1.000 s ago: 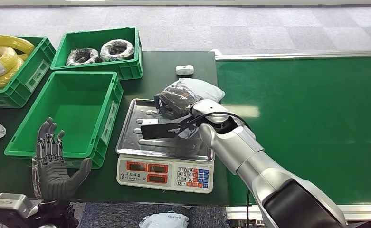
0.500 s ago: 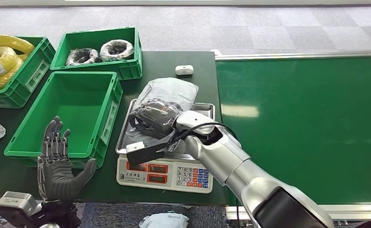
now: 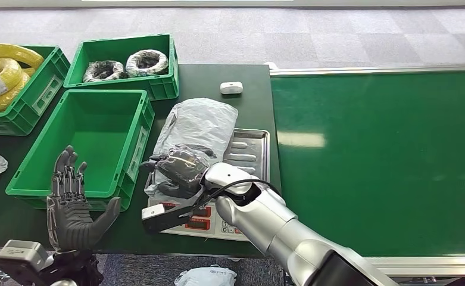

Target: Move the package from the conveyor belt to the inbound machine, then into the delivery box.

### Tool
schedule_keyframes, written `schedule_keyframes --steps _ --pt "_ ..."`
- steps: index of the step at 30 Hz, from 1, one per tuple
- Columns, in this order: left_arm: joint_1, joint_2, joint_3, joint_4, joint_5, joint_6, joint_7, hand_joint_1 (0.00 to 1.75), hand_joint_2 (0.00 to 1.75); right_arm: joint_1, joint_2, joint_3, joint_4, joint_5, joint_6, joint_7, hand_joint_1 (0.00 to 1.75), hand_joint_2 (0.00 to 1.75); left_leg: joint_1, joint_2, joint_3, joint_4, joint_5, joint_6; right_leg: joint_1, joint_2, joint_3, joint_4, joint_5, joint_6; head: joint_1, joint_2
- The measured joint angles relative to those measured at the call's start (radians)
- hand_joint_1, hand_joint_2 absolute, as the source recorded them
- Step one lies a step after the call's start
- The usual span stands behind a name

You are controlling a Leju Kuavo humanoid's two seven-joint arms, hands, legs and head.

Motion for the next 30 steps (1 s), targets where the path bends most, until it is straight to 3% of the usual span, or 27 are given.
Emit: schedule_keyframes --steps 6,16,24,30 --pt "0.006 -0.002 0.000 -0.001 -0.004 -0.002 0.000 0.00 1.75 -0.018 -0.017 -0.029 -0.009 -0.015 -0.036 0.043 0.00 1.75 0.000 0.000 0.000 0.000 0.000 0.000 0.000 0.000 0.000 0.000 0.000 0.000 0.000 0.000" --pt "0.023 -0.003 0.000 -0.005 -0.004 0.000 0.000 0.00 1.75 -0.087 -0.135 -0.315 -0.237 -0.014 -0.016 0.101 0.00 1.75 0.000 -0.001 0.000 0.001 0.000 0.000 0.000 0.000 0.000 0.000 0.000 0.000 0.000 0.000" --pt "0.016 -0.001 -0.003 -0.006 -0.007 0.020 0.000 0.00 1.75 -0.084 -0.212 -0.445 -0.369 0.035 -0.092 0.148 0.00 1.75 0.000 0.000 0.000 0.001 0.000 0.000 0.000 0.000 0.000 0.000 0.001 0.000 0.000 0.000" --pt "0.001 0.001 -0.007 -0.006 -0.013 0.033 0.000 0.00 1.75 -0.063 -0.239 -0.492 -0.438 0.035 -0.110 0.156 0.00 1.75 0.000 0.000 0.000 0.001 0.000 0.000 0.000 0.000 0.000 0.000 0.001 0.000 0.000 0.000"
